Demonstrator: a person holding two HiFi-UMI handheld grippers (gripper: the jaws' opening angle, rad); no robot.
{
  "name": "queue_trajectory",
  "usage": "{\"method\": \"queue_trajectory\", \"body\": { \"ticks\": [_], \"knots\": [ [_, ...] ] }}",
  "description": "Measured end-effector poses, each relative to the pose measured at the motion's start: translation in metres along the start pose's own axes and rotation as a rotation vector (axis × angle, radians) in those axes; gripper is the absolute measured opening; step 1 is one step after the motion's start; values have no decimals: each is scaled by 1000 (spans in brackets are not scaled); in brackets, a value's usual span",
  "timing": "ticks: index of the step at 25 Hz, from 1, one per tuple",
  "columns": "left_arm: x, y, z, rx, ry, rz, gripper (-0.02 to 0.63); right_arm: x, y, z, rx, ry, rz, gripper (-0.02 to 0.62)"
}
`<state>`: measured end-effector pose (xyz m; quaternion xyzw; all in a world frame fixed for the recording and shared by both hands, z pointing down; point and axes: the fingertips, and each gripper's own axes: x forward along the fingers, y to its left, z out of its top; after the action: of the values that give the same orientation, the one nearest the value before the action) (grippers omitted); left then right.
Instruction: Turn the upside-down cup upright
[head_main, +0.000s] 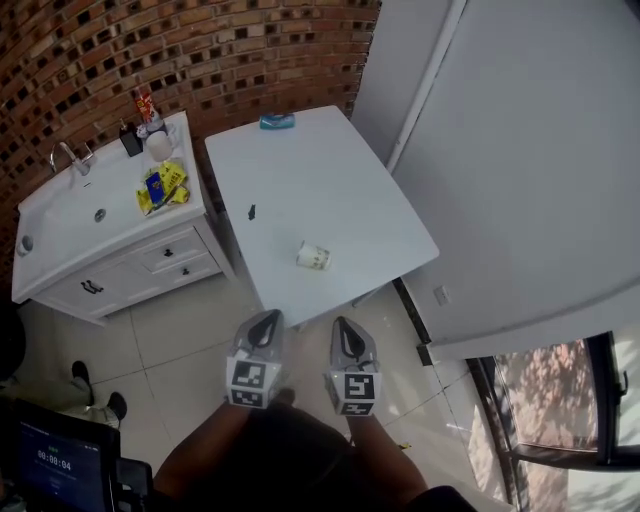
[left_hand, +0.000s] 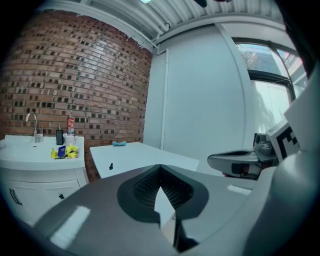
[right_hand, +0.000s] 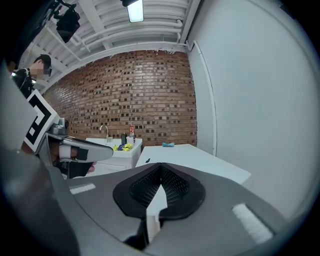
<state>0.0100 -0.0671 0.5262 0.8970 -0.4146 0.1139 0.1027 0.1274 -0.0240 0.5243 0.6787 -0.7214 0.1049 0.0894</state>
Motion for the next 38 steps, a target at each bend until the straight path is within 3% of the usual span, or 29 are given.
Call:
{"method": "queue_trajectory", "body": {
  "ticks": [22, 38],
  "knots": [
    [100, 60, 42, -24, -44, -22, -5, 111, -13, 30, -77, 86, 35, 14],
    [108, 80, 38, -26, -40, 25, -5, 144, -2, -8, -137, 216, 173, 40]
  ]
}}
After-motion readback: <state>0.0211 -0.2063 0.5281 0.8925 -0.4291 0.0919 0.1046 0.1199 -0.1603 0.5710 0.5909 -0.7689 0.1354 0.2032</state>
